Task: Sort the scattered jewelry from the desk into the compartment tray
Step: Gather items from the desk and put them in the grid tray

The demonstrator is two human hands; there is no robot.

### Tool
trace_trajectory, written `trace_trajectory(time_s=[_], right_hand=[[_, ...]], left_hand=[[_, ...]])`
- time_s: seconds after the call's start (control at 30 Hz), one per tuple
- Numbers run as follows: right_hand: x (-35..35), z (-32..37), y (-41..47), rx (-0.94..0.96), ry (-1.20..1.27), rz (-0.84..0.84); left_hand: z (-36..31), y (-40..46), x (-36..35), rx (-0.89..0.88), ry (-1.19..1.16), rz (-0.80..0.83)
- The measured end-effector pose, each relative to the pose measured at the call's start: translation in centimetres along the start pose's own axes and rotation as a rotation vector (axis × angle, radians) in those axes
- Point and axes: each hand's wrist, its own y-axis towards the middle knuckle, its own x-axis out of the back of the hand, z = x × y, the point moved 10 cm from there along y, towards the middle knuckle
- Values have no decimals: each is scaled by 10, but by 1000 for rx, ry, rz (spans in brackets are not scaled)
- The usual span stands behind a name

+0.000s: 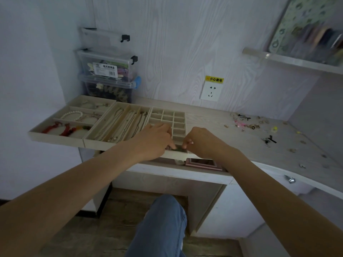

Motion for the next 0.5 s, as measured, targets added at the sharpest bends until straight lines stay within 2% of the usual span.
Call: trace_trajectory(time_s=[0.27, 0.4, 0.5], right_hand=[[27, -16, -13, 11, 102, -102], [41, -56, -21, -34, 131, -164], [50, -107, -26, -135, 171, -252]], left_hand=[[-5, 8, 29, 77, -125, -50], [-15, 40, 39, 119, -197, -56], [-28, 76, 36, 118, -262, -29]])
